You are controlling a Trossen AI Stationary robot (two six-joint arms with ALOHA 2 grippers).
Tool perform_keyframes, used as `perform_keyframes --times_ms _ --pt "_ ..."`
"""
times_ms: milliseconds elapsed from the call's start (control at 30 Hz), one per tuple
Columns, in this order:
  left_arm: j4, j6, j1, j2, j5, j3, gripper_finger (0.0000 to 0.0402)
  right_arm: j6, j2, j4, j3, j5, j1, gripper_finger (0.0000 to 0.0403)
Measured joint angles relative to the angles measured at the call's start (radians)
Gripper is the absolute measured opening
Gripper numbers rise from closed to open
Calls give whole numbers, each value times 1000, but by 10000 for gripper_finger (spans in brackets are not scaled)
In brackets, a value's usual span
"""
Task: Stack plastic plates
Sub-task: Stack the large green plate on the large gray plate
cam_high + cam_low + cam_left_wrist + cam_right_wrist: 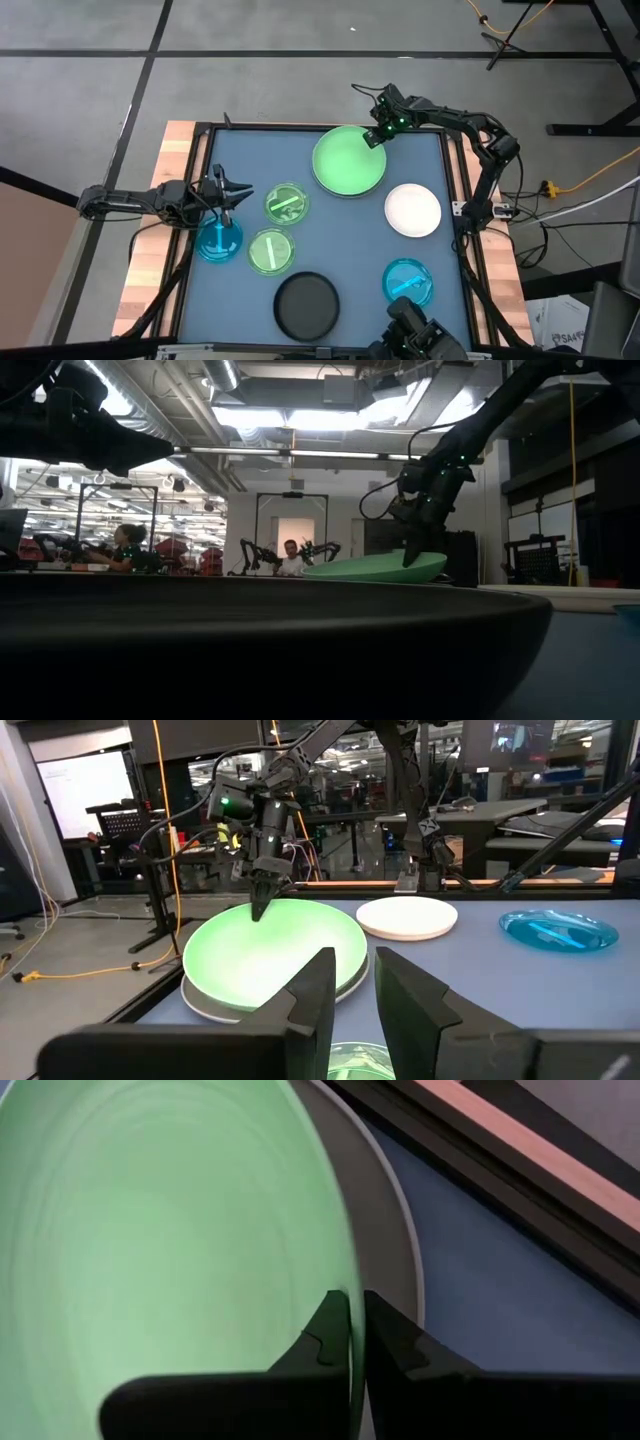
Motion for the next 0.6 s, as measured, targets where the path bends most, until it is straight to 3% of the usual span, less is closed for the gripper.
perform_keyframes --times_ms 167,433,600 --pt "0 0 0 0 0 0 66 -2 0 0 0 5 0 12" --pt "0 0 0 0 0 0 66 -2 1 -2 0 95 0 75" --pt "0 0 0 0 0 0 66 -2 1 -2 0 105 0 81"
